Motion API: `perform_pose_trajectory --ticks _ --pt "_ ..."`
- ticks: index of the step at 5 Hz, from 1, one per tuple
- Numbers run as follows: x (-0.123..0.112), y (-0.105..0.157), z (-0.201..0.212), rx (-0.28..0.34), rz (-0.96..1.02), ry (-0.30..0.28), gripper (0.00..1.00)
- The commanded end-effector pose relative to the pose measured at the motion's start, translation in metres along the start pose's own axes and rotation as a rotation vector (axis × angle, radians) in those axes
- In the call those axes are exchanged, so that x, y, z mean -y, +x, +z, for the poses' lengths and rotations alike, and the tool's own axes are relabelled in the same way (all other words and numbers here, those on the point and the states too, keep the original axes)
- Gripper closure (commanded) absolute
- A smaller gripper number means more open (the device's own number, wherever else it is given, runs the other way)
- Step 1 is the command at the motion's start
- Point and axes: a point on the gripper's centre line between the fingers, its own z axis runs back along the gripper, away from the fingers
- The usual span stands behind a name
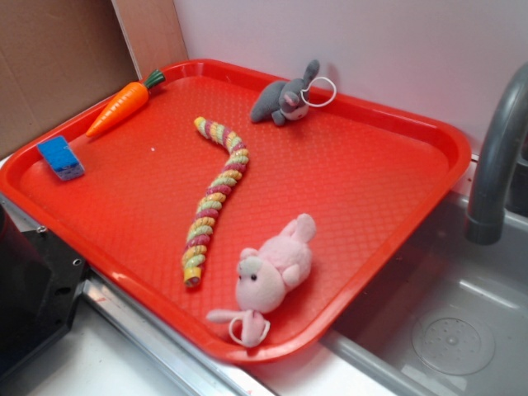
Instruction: Grab the blue sponge.
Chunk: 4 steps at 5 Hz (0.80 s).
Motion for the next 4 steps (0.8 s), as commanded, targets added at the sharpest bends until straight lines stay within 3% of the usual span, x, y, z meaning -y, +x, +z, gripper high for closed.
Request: perform_pose_trajectory --ticks 1,2,4 --pt "0.0 0.0 0.0 0.0 0.0 0.0 0.0" --pt "-0.046 -0.001 -0.027 -0.022 0.194 0.082 0.0" --pt "-0.119 -0.007 -0.067 0.015 0.632 0.167 0.0"
